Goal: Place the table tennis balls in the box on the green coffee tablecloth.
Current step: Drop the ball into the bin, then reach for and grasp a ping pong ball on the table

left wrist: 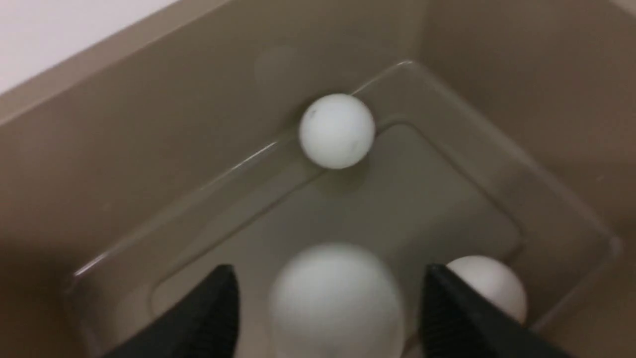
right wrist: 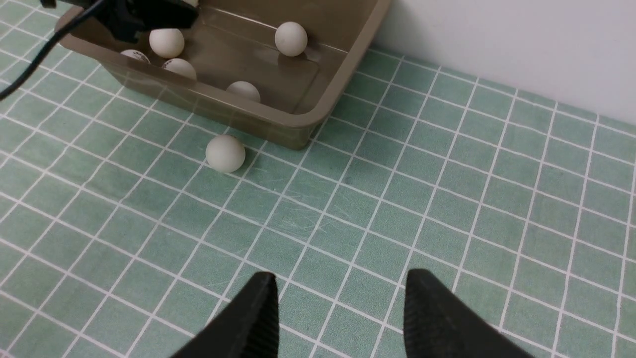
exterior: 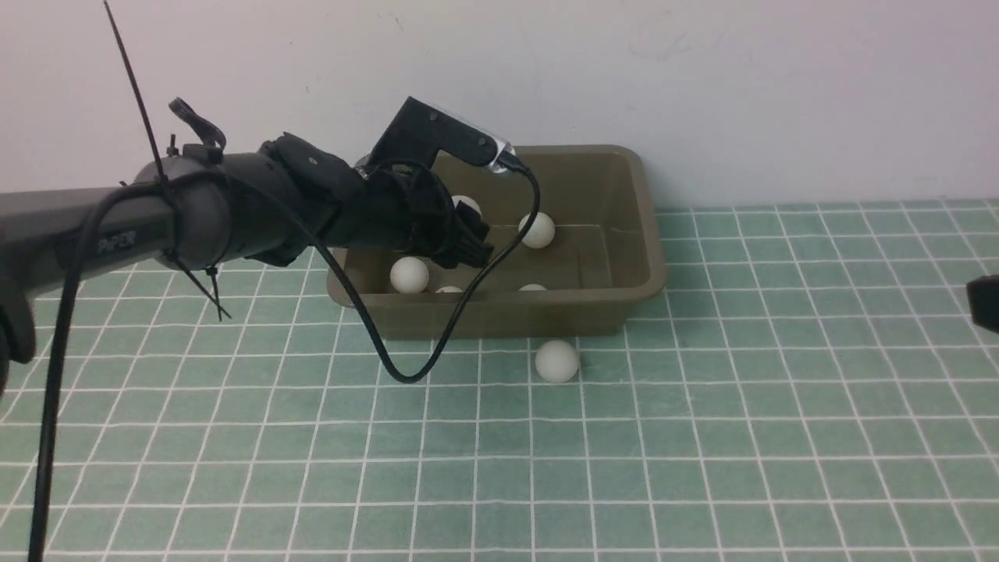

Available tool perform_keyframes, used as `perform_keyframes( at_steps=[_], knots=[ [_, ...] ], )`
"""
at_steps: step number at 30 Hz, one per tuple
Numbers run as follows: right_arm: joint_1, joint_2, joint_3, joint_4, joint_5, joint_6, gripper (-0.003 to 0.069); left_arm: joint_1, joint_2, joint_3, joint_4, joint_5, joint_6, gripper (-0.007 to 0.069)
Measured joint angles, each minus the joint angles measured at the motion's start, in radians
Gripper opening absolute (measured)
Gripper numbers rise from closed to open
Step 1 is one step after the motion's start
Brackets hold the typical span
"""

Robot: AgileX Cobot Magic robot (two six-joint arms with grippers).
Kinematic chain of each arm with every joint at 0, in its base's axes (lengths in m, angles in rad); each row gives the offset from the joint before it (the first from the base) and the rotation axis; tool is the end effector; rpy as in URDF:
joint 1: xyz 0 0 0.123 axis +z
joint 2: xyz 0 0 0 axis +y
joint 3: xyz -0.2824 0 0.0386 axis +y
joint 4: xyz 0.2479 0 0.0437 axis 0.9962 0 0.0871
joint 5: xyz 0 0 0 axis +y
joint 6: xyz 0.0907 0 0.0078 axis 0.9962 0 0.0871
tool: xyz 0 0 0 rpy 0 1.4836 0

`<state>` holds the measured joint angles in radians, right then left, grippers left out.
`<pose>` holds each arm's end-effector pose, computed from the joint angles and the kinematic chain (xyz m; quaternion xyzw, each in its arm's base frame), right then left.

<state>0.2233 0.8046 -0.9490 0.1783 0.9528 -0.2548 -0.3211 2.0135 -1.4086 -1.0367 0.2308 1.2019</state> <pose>0.1327 0.0436 0.3731 -0.1983 0.8857 0.0809 0.4118 0.4273 -0.1611 0.2035 0.2622 0.8501 -0.1203 0.4405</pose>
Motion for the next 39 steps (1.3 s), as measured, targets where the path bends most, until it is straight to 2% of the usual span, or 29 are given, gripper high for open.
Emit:
perform_keyframes(
  at_steps=[5,9,12,20,26,29,35,39],
  knots=[
    [0.0,0.0,0.0,0.0,-0.012,0.0,0.0325,0.0,-0.02,-0.002,-0.026,0.024,0.0,0.0512],
    [0.0,0.0,0.0,0.0,-0.026,0.0,0.0325,0.004,-0.054,-0.002,-0.027,0.071,-0.004,0.0521],
    [0.0,0.0,0.0,0.003,-0.051,0.0,0.0325,0.016,-0.141,-0.003,-0.014,0.203,-0.054,0.0501],
    [0.0,0.0,0.0,0.067,-0.124,-0.003,0.0325,0.021,-0.338,-0.004,0.244,0.591,-0.216,0.0412],
    [0.0,0.0,0.0,0.083,-0.138,-0.033,0.0325,0.021,-0.451,-0.004,0.318,0.847,-0.386,0.0345],
    [0.0,0.002,0.0,0.104,-0.139,-0.057,0.0325,0.021,-0.481,-0.006,0.401,0.943,-0.449,0.0313],
    [0.0,0.026,0.0,0.162,-0.143,-0.103,0.0325,0.02,-0.503,-0.006,0.698,0.998,-0.727,0.0257],
    [0.0,0.05,0.0,0.211,-0.142,-0.132,0.0325,0.02,-0.51,-0.006,0.851,0.999,-0.832,0.0243]
  ],
)
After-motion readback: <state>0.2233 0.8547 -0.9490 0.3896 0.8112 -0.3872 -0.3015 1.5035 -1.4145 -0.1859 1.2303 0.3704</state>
